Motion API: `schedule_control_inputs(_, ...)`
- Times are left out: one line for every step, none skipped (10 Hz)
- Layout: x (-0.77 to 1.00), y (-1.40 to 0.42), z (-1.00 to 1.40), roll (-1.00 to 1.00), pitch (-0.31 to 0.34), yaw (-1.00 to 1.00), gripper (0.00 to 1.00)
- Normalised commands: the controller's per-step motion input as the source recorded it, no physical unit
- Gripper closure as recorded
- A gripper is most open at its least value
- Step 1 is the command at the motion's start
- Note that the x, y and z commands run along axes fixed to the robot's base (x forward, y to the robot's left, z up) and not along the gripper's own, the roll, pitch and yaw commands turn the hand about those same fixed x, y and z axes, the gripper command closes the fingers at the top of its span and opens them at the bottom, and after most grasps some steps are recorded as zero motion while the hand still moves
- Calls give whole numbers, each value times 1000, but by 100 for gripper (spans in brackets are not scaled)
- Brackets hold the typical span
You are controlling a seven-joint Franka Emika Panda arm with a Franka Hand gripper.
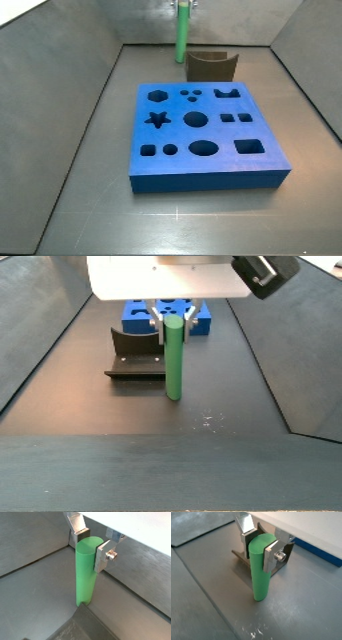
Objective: Pick up the oval object. Move up. Move to above the board. Insert the oval object.
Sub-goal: Pick up the oval object, then move up, then move to above the board.
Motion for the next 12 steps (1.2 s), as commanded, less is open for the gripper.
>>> schedule_control_inputs(0, 0, 0, 0, 0, 0, 100)
schedule_control_inputs(0, 0, 0, 0, 0, 0, 100)
schedule_control_inputs(0, 0, 833, 0, 0, 0, 100)
schedule_control_inputs(-26, -34, 827, -12, 29, -26, 100)
schedule_control_inputs(-47, -26, 664, -3, 55, -29, 100)
schedule_control_inputs(-38, -15, 560, 9, 58, -28, 100)
schedule_control_inputs(-17, -4, 326, 28, 64, -24, 100)
schedule_control_inputs(261, -172, 1000, -121, -350, -133, 100)
schedule_control_inputs(281, -182, 1000, -119, -308, -120, 100)
schedule_control_inputs(243, -156, 1000, -122, -215, -90, 100)
schedule_control_inputs(205, -125, 1000, -123, -100, -64, 100)
schedule_control_inputs(171, -96, 877, -122, -46, -54, 100)
